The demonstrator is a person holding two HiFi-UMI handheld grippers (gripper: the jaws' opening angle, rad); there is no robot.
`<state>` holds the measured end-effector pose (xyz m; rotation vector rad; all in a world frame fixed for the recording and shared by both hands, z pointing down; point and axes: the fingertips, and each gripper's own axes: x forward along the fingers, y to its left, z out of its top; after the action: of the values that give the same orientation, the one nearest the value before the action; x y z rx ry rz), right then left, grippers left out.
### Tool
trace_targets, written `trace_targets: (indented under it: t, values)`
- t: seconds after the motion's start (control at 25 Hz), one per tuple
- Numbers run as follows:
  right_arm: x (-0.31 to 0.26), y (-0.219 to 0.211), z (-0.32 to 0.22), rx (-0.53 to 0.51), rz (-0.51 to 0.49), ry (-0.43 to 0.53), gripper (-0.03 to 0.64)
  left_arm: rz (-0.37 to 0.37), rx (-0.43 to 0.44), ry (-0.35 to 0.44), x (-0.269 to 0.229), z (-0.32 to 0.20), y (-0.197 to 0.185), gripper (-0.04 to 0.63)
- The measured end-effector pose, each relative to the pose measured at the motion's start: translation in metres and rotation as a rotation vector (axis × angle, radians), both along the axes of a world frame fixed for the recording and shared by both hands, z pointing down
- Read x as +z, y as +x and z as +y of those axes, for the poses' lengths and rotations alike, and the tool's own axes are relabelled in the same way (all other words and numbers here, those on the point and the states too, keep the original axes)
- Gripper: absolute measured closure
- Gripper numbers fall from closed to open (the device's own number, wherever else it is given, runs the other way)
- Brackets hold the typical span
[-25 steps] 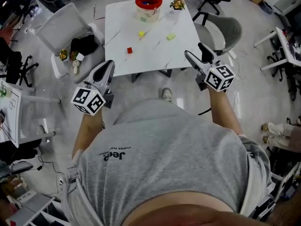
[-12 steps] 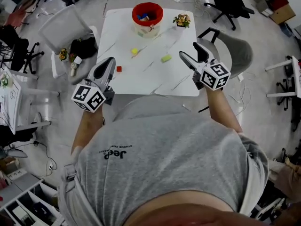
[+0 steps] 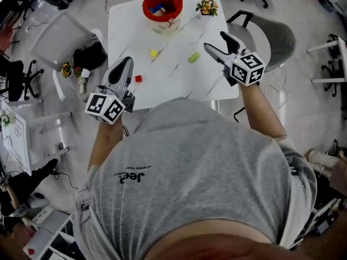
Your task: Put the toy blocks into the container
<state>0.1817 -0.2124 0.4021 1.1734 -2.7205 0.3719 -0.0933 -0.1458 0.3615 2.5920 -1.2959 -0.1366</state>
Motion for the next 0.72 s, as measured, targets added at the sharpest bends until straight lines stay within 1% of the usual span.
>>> trace_targets:
  t: [0.12,0.24,0.44,0.72]
  values:
    - [0.010,-0.015,-0.001,0.027,0.046,-0.025,0.279,-0.001,0.050,-0.006,0.011,-0.014,-0.012,0.537]
    - [0.028,-0.026,-0.002,0.047,0.085,-0.059,0.279,-0.015,0.082,-0.025,0.026,-0.028,-0.017,0.537]
    - [0.079,-0.034,-0.009,0.046,0.151,-0.152,0.279,-0.044,0.113,-0.066,0.059,-0.038,-0.005,0.537]
    - [0.174,-0.030,-0.023,0.050,0.242,-0.315,0.276,-0.067,0.135,-0.149,0.112,-0.048,0.017,0.537]
